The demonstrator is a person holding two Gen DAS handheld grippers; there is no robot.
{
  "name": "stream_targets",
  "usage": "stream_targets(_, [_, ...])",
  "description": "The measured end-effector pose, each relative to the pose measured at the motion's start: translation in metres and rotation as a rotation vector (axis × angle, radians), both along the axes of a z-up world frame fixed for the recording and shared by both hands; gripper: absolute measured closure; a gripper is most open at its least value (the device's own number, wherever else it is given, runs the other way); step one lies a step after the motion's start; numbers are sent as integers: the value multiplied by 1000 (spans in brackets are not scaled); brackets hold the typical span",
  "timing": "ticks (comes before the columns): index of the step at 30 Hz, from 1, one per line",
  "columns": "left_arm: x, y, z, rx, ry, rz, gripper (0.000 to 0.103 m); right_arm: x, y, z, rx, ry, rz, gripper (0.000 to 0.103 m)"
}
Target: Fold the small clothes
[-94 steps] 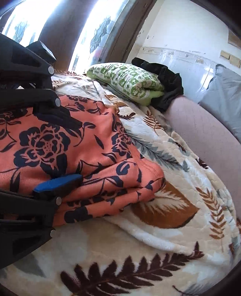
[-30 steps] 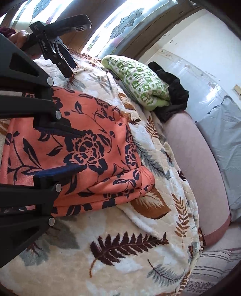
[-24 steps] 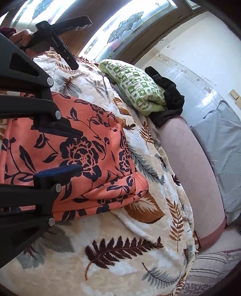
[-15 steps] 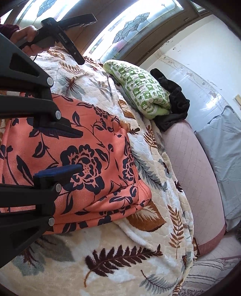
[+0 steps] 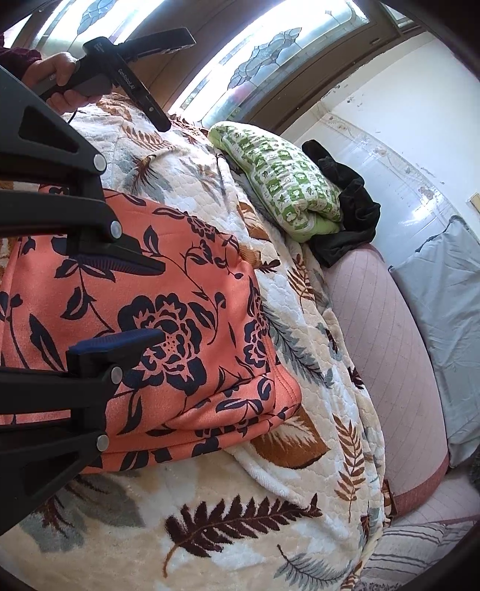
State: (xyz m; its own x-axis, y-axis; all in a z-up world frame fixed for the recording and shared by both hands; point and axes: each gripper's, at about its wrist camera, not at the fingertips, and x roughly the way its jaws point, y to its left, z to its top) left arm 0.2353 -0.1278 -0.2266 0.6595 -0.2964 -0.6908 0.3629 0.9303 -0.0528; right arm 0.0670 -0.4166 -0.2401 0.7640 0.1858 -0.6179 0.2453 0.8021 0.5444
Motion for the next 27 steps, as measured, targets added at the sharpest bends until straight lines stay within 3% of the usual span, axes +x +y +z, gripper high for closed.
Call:
stream_targets(6, [1,-5,-3,-2,14,-18,0,-1,-3,2,-4,-9,-6,70])
stream_targets(11, [3,-26,-17,-78,140,-149,0,-6,-16,3,8,-9,-50,69])
stream_targets(12, [2,-32,-21,-97,178,-188,0,-7,-22,2,21,-9,-71,65])
stream_targets(13, [2,-39,-25,-112,215,-228,0,-9,-30,1,42,-10,-89,45])
stream_targets(14, [0,-46,-30,-117,241,-255,0,-12,-38,-1,67,-12,-110,32])
stream_targets(15, [-2,-52,-33,-112,252,-270,0,-15,-45,-2,84,-22,-142,27])
stream_targets(18, [-7,-69,-40,-101,281,-333,0,-22,-65,-4,122,-31,-189,27])
stream_targets(21, [-10,-79,-46,-151,348,-405,0,-21,-80,-16,167,6,-202,27])
stream_targets(27, [-13,-96,-55,-172,410,-479,0,-21,-104,-45,353,52,-187,27])
